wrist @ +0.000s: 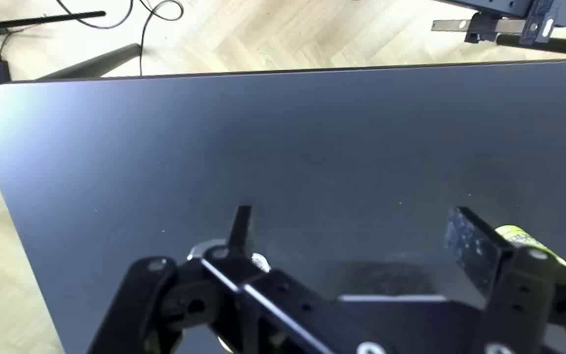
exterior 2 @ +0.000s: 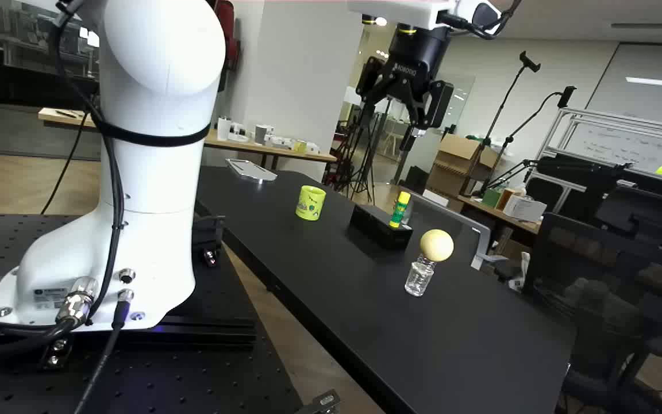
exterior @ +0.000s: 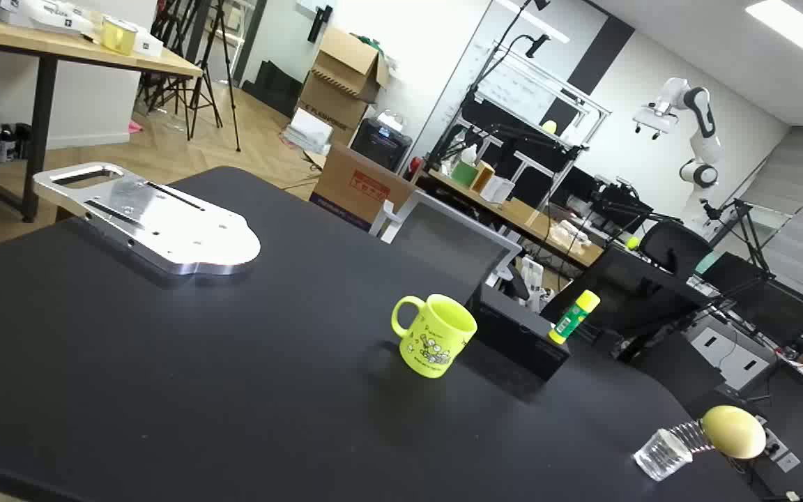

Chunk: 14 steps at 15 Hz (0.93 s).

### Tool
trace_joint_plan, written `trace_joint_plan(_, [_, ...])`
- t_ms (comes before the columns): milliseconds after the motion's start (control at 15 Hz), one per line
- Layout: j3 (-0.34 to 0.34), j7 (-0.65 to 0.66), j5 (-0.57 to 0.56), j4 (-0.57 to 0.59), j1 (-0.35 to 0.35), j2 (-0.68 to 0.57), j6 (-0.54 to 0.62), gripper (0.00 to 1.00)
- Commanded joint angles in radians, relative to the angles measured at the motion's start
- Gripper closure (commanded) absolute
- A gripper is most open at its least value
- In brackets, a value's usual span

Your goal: Put the glue stick in the yellow mug

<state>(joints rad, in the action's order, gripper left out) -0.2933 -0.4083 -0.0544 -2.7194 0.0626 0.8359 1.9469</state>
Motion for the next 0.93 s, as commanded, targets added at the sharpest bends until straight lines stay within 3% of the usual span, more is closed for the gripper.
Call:
trace_joint_plan(0, [0.006, -0.004, 0.005, 0.002, 0.006, -0.002, -0.002, 0.0])
trace_joint_plan(667, [0.006, -0.004, 0.005, 0.002, 0.006, -0.002, -0.002, 0.0])
trace_joint_plan(867, [0.008, -0.039, -0.003, 0.02, -0.022, -0.063, 0.042, 0.0])
